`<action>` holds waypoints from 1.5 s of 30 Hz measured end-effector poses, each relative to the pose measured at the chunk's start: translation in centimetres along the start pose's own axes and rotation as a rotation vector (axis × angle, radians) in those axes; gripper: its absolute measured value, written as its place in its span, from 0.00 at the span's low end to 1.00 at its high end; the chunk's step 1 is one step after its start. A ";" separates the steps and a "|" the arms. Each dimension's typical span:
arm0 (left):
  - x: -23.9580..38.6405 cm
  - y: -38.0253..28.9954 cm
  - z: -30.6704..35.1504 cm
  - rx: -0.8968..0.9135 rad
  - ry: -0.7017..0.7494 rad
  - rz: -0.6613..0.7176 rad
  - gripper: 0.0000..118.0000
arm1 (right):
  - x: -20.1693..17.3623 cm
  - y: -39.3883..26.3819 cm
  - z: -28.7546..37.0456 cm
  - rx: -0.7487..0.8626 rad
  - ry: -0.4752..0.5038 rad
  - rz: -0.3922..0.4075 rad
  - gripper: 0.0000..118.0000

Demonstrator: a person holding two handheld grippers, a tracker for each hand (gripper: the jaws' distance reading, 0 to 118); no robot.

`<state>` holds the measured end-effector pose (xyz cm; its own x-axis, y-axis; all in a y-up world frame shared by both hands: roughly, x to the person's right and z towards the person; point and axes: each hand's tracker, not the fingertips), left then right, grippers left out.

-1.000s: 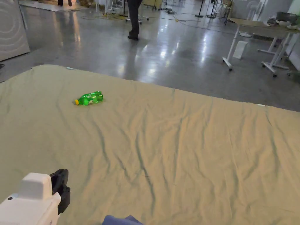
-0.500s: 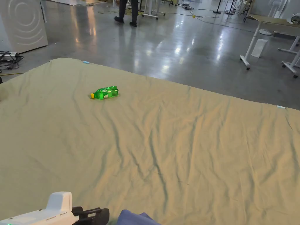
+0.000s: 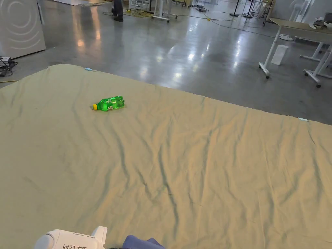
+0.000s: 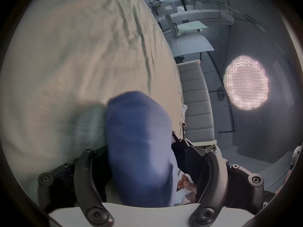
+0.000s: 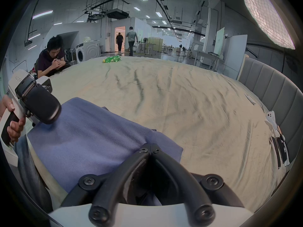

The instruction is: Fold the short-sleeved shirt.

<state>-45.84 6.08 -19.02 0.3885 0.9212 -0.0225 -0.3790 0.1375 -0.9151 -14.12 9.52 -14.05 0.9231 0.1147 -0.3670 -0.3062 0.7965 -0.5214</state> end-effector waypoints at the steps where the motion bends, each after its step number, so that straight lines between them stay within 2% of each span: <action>1: 0.1 -0.3 -0.3 0.019 0.039 -0.019 0.59 | 0.1 0.0 0.0 0.000 0.001 -0.002 0.00; 2: 0.2 -0.5 -0.7 0.038 0.073 -0.050 0.41 | 0.3 0.0 0.0 -0.001 0.001 -0.006 0.00; 3: -0.2 -0.6 -1.1 0.055 0.134 -0.078 0.32 | 0.5 0.1 0.0 -0.003 -0.001 -0.013 0.00; 5: -0.3 -1.1 -1.2 0.072 0.172 -0.049 0.29 | 1.1 0.1 0.0 -0.004 -0.003 -0.039 0.00; 7: 0.3 -1.8 -1.1 0.101 0.135 -0.035 0.25 | 1.5 0.3 0.1 -0.007 -0.015 -0.047 0.00; 15: 4.1 -1.1 1.9 0.101 0.088 -0.038 0.22 | 4.0 1.8 0.7 0.019 -0.068 -0.063 0.00; 19: 5.6 1.5 6.5 0.127 0.110 -0.078 0.22 | 6.6 5.3 2.3 0.087 -0.091 -0.096 0.00; 28: 3.9 9.2 21.5 0.239 0.406 -0.111 0.22 | 13.5 12.6 5.1 0.279 -0.217 -0.097 0.00; 36: 1.8 14.1 31.8 0.258 0.633 -0.092 0.22 | 16.1 14.1 6.2 0.321 -0.274 -0.099 0.00; 41: 1.4 16.1 34.8 0.206 0.850 -0.134 0.23 | 16.1 12.9 6.3 0.288 -0.270 -0.141 0.00; 44: 2.5 15.0 33.1 0.180 0.958 -0.084 0.27 | 15.7 12.3 6.0 0.271 -0.266 -0.143 0.00; 45: 2.3 14.9 32.9 0.172 0.965 -0.074 0.32 | 15.6 12.1 5.9 0.268 -0.263 -0.144 0.00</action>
<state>-78.27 22.19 -19.47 0.9065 0.2255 -0.3570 -0.4137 0.3043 -0.8581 -2.05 24.46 -21.53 0.9909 0.1105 -0.0771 -0.1296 0.9381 -0.3211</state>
